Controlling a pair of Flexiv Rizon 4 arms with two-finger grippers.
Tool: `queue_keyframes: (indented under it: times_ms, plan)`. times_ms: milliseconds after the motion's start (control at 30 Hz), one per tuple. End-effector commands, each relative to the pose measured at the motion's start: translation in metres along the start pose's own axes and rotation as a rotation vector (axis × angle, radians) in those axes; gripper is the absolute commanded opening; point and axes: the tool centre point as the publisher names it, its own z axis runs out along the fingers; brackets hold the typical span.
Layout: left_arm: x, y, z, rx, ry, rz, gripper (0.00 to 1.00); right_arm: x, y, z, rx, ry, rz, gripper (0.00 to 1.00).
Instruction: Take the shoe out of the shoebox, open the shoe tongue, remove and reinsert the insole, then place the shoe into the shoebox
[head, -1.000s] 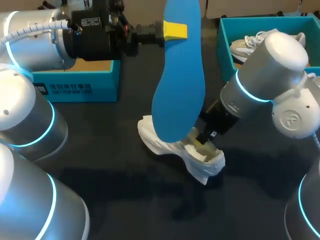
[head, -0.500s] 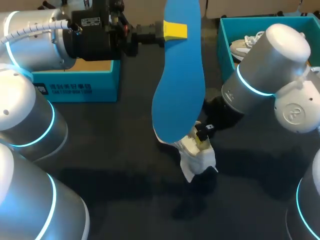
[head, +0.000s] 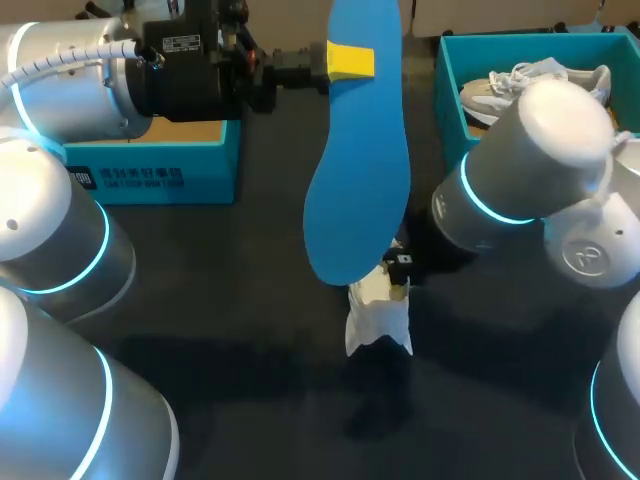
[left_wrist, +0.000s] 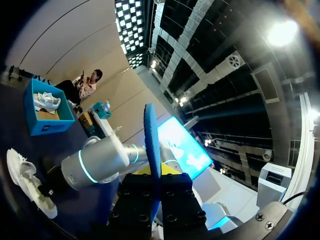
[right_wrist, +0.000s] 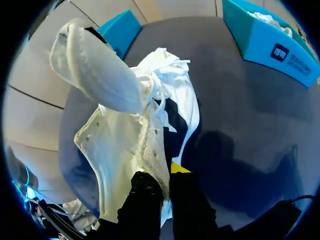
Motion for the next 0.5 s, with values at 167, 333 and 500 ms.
queue_keyframes:
  times_ms: [167, 333, 500]
  plan:
    - [-0.001, -0.001, 0.003, 0.000, 0.002, 0.000, 0.00, 0.017, 0.007, 0.015, 0.014, -0.040, 0.053, 0.00]
    - [-0.001, -0.001, 0.003, 0.000, 0.002, 0.000, 0.00, 0.020, 0.007, 0.023, 0.008, -0.069, 0.106, 0.00]
    - [-0.001, -0.001, 0.003, 0.000, 0.002, 0.000, 0.00, 0.018, 0.003, 0.031, -0.027, -0.096, 0.114, 0.00]
